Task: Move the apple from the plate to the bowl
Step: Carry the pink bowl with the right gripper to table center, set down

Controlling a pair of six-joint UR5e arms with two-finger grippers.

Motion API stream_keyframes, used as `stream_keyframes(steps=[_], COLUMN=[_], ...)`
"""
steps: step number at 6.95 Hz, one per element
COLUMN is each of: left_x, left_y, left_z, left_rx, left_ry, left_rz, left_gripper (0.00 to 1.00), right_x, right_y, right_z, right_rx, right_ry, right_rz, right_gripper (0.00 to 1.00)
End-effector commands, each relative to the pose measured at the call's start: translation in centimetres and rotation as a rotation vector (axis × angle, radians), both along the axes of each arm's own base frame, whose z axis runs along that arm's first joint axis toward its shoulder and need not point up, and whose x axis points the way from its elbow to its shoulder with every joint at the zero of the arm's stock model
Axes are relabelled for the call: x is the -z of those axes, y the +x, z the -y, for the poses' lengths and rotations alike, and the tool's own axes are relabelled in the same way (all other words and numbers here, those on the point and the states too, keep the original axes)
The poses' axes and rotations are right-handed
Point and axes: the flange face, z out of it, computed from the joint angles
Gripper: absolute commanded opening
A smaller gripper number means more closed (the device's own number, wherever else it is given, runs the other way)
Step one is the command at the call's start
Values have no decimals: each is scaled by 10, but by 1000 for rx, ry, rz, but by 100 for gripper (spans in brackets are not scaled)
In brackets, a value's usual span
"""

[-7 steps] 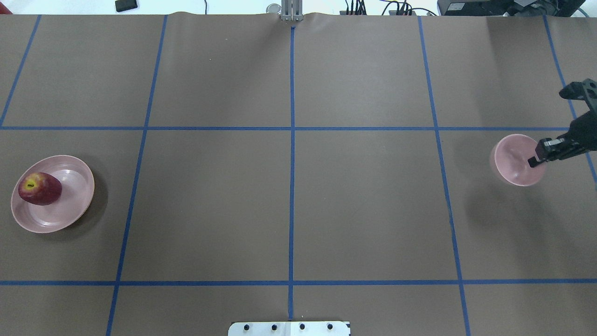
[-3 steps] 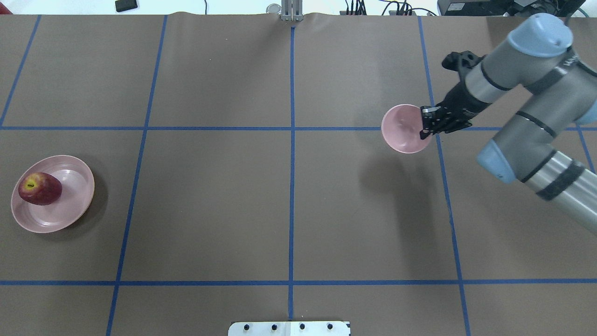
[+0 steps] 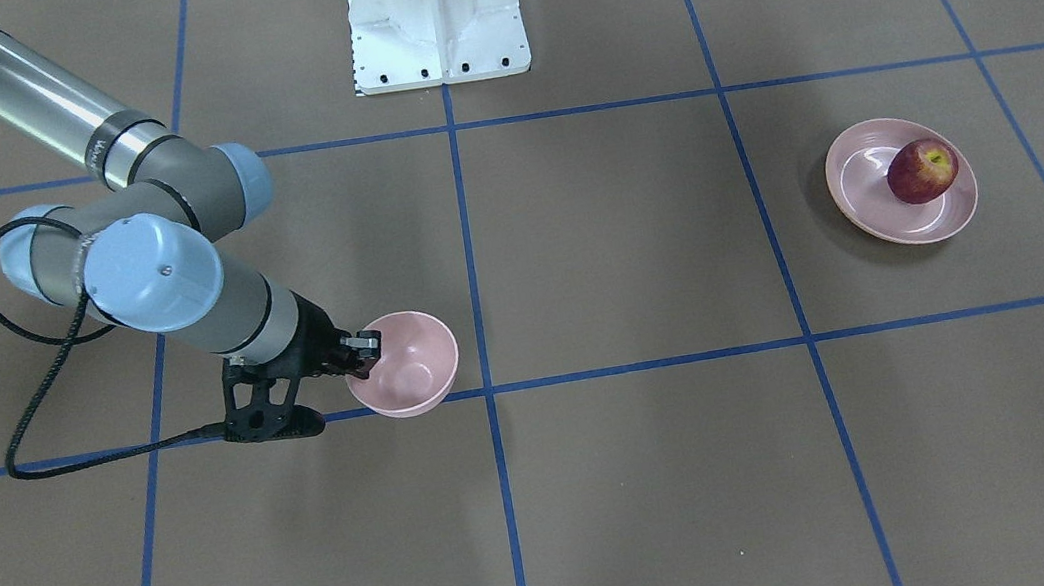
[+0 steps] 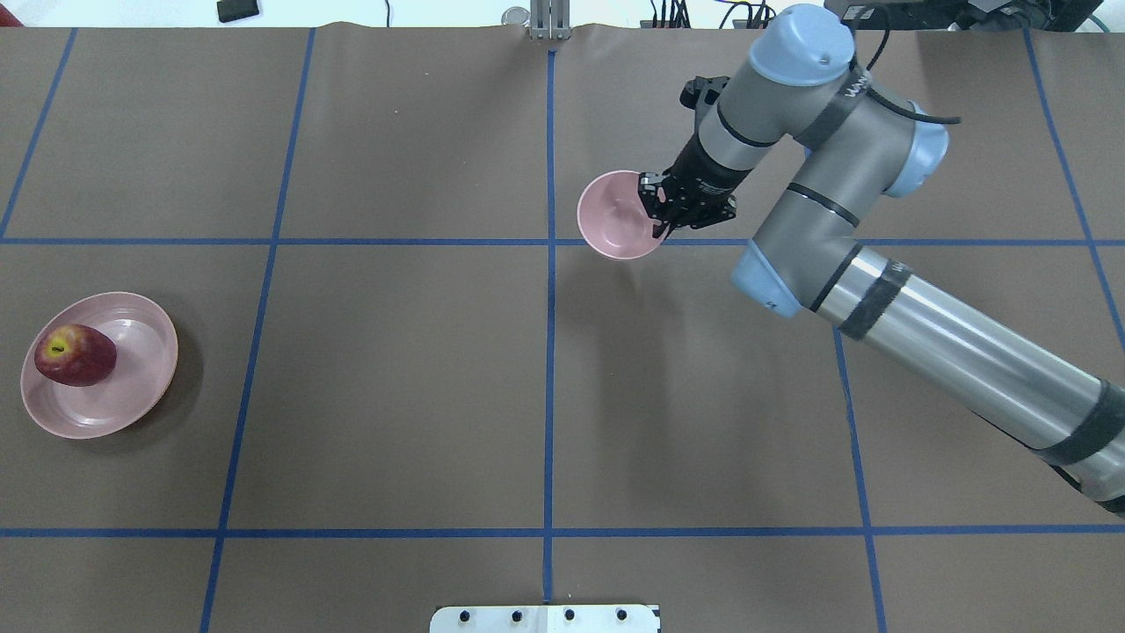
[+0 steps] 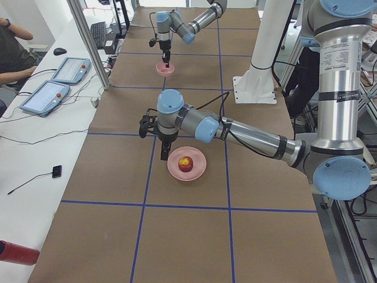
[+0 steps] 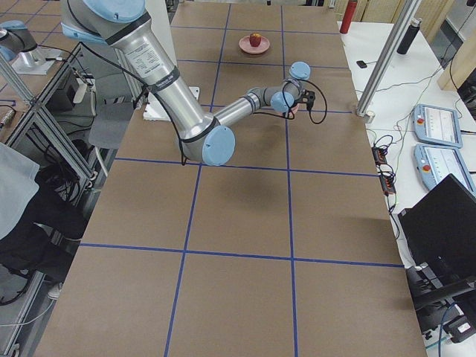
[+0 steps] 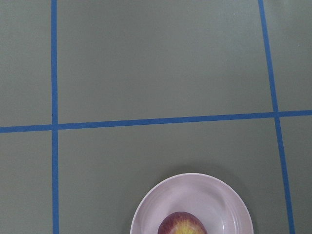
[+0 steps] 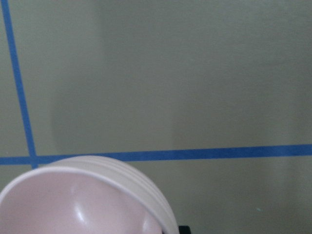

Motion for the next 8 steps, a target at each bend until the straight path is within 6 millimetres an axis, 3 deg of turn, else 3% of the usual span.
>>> stream_keyframes(steps=[1,3,5,6,7,8], left_x=[0,-2,1,2,3,2], left_y=[0,1,1,1,1,1], left_z=[-1,-1,-1,-1,-1,-1], left_rx=[-1,-3,-3,-2,-2,-2], left_ry=[-2,-5,1,1,3,1], left_rz=[-2,-1,-2,-4,-5,-4], left_gripper=[98,98,98,98,98,98], right_x=[24,20,7,9,18,24], right_y=[-39,-66,-63,-63,-64,-65], right_z=[3,-20,-29,-31,-32,-31], right_rx=[-1,35,44,61,39,32], right_ry=[-9,-18,-42,-51,-85,-91], right_rz=[-13,-20,-23,-9,-4,1], right_gripper=[0,2,4,26,40,38])
